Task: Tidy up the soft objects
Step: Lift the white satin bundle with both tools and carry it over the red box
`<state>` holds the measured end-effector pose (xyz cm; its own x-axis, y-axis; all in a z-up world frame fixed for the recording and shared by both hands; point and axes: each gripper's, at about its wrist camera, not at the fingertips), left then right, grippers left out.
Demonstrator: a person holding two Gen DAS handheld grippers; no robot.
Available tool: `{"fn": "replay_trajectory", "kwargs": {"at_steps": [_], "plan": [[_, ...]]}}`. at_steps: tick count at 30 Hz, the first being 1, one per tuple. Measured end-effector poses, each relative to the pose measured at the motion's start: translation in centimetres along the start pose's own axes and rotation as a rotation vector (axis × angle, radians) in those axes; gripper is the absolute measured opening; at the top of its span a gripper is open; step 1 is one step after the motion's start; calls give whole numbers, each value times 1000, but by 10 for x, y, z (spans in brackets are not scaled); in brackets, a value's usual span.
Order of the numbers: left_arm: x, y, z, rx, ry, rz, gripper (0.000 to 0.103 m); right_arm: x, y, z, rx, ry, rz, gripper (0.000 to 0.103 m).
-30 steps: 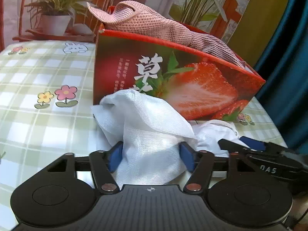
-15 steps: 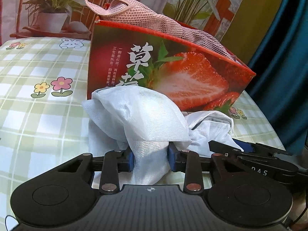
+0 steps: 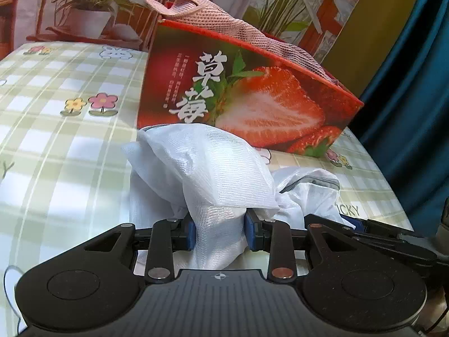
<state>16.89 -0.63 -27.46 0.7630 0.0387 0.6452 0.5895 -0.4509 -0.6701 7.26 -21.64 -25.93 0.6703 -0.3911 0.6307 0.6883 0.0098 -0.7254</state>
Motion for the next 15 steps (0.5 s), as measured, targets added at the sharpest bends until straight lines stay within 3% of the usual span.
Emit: {"fn": "replay_trajectory", "kwargs": {"at_steps": [7, 12, 15], "plan": [[-13, -12, 1, -15, -9, -4, 35, -15, -16, 2, 36, -22, 3, 44], [-17, -13, -3, -2, 19, -23, 35, -19, -23, 9, 69, -45, 8, 30], [-18, -13, -3, -3, 26, -29, 35, -21, -25, 16, 78, -72, 6, 28]]}}
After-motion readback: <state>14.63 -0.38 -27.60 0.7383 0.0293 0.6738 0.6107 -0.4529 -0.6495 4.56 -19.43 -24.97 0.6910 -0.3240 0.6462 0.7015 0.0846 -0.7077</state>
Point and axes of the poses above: each gripper's, at about its wrist camera, not at the fingertips, and y roughly the way its jaws point, z to its left, x to its top
